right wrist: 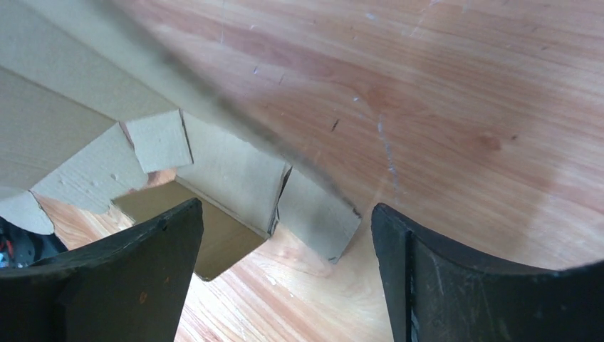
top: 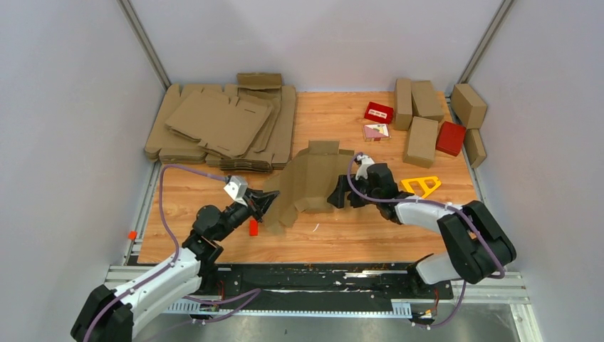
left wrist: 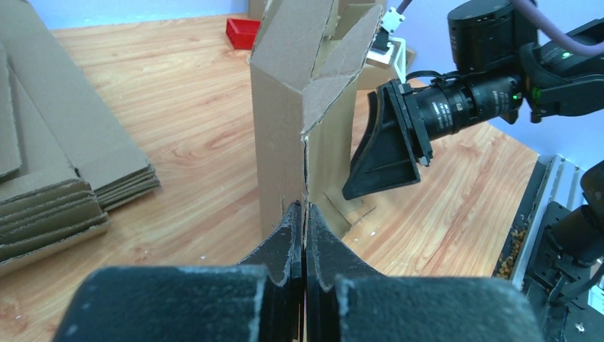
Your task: Fold the paper box
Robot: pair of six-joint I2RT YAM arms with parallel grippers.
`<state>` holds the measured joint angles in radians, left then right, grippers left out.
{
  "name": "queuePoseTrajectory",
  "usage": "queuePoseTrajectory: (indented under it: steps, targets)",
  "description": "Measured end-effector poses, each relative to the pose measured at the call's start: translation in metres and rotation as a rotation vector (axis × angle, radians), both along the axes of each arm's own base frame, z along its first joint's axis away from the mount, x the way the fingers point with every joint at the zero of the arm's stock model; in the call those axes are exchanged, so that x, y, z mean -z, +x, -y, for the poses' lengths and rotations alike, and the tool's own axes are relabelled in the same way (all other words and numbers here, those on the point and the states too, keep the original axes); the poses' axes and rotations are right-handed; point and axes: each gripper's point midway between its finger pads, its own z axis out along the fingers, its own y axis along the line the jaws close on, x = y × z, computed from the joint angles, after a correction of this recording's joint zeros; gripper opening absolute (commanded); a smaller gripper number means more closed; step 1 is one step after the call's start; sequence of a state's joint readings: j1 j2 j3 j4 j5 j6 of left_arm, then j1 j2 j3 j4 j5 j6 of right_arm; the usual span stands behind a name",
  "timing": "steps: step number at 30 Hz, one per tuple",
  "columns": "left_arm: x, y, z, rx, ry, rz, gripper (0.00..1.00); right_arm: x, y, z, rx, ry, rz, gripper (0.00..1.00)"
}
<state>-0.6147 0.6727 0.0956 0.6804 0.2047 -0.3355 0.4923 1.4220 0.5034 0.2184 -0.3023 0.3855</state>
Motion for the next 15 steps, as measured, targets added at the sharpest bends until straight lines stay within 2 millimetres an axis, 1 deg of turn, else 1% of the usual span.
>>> queuePoseTrajectory:
  steps: [3,6,7,11,15]
  targets:
    - [-0.004,-0.005,-0.002,0.006,-0.027,0.024,0.0,-0.003,0.006,0.006,0.02,0.052,-0.014,0.8]
    - [-0.006,-0.009,-0.005,0.006,-0.055,0.042,0.0,-0.001,0.007,0.01,0.034,0.103,-0.044,0.7]
    - [-0.006,-0.01,-0.005,0.006,-0.063,0.046,0.0,-0.001,0.007,0.011,0.036,0.124,-0.05,0.69]
    - [-0.013,-0.012,-0.007,0.005,-0.086,0.064,0.0,0.0,0.003,0.015,0.048,0.189,-0.083,0.68]
    - [-0.019,-0.015,-0.006,0.021,-0.101,0.085,0.0,-0.002,0.002,0.019,0.054,0.227,-0.1,0.64]
